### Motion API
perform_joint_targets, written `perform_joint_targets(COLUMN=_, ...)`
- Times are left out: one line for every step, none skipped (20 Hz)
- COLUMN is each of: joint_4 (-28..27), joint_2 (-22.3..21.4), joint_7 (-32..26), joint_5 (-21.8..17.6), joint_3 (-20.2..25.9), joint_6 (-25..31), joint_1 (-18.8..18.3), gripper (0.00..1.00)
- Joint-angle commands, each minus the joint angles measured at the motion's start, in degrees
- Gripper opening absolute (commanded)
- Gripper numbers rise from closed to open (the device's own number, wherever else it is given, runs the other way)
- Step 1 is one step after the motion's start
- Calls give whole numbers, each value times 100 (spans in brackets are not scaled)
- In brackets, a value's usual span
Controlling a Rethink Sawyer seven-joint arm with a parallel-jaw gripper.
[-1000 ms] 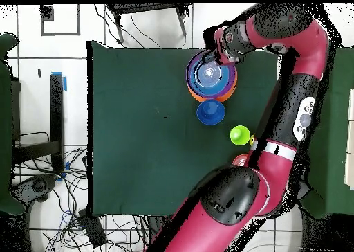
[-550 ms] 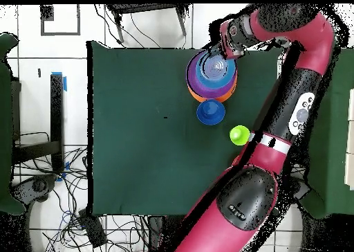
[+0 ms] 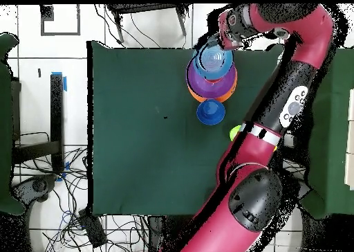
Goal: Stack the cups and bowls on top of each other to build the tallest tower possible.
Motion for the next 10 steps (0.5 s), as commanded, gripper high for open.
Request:
perform_joint_targets(joint_4=-319, joint_2=300, joint_7=-29, joint_5=-1044, joint_3=1060, joint_6=561, joint_1=29, gripper=0)
perform_joint_targets(joint_4=-334, joint_2=318, joint_7=-12, joint_5=-1095, joint_3=1148, joint_6=566, joint_1=21, gripper=0)
perform_joint_targets(joint_4=-348, joint_2=328, joint_7=-6, joint_5=-1163, joint_3=1233, joint_6=595, joint_1=13, gripper=0)
perform_joint_targets(joint_4=-347, joint_2=333, joint_7=-35, joint_5=-1209, joint_3=1262, joint_6=584, joint_1=8, gripper=0)
perform_joint_targets(joint_4=-353, joint_2=340, joint_7=-47, joint_5=-1276, joint_3=1322, joint_6=591, joint_1=1, gripper=0)
perform_joint_targets(joint_4=-362, joint_2=365, joint_7=-104, joint_5=-1361, joint_3=1372, joint_6=585, joint_1=-12, gripper=0)
perform_joint_targets(joint_4=-368, joint_2=373, joint_7=-128, joint_5=-1417, joint_3=1425, joint_6=589, joint_1=-21, gripper=0)
perform_joint_targets(joint_4=-401, joint_2=388, joint_7=-209, joint_5=-1572, joint_3=1537, joint_6=627, joint_1=-36, gripper=0)
perform_joint_targets(joint_4=-406, joint_2=391, joint_7=-244, joint_5=-1632, joint_3=1582, joint_6=631, joint_1=-45, gripper=0)
perform_joint_targets(joint_4=-411, joint_2=394, joint_7=-279, joint_5=-1691, joint_3=1627, joint_6=635, joint_1=-54, gripper=0)
